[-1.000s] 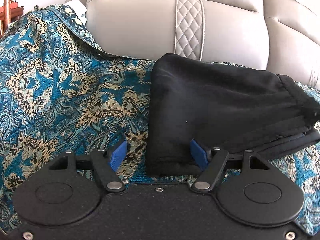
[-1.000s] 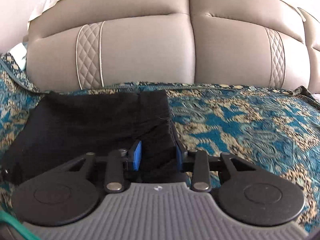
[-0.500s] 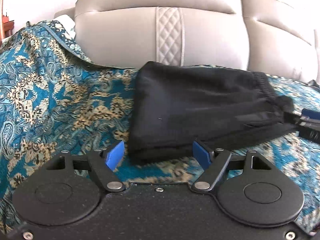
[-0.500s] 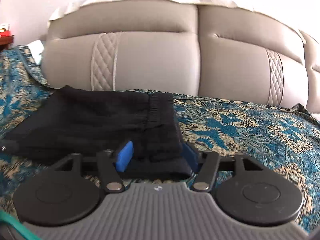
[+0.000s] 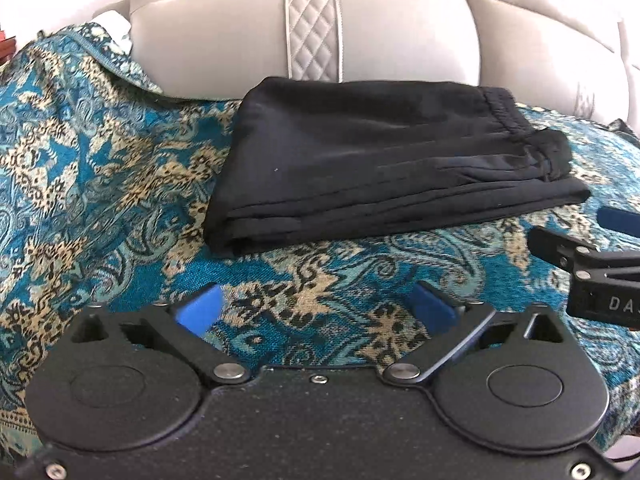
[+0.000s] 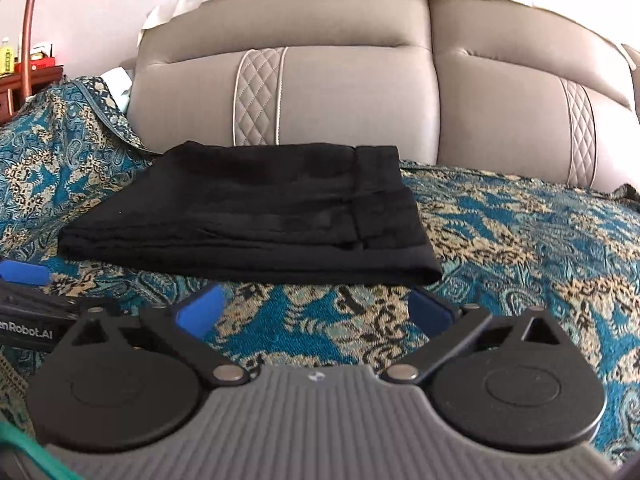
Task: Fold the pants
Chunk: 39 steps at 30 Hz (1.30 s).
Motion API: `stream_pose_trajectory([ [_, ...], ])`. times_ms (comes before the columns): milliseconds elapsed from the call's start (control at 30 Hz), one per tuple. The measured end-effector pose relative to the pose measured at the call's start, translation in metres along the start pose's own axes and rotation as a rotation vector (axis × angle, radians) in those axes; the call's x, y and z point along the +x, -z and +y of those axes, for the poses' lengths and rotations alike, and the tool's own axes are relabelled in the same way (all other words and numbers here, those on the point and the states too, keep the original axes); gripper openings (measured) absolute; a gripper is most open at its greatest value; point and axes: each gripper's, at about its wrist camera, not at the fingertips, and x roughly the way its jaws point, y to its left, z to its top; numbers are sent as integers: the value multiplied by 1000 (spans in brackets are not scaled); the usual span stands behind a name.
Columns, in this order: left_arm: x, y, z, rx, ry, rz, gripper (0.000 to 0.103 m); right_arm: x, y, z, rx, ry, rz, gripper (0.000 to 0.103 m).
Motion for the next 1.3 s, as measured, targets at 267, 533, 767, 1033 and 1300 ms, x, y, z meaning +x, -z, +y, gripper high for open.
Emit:
stream_pose_trajectory([
  [267, 6, -3, 6, -17, 13, 0, 103, 8, 12, 2, -30, 32, 22, 103],
  [533, 9, -3, 8, -62, -19, -17, 103, 9, 13, 1, -44, 14, 21, 103],
  [767, 10, -3, 8, -69, -20, -16, 103, 9, 14, 0, -44, 11, 13, 103],
  [1033, 8, -3, 7, -71, -20, -20, 103, 11, 12, 1, -42, 4, 21, 103],
  [1300, 9, -2, 6, -72, -27, -28, 103, 20, 5, 5, -54, 16, 40, 103],
])
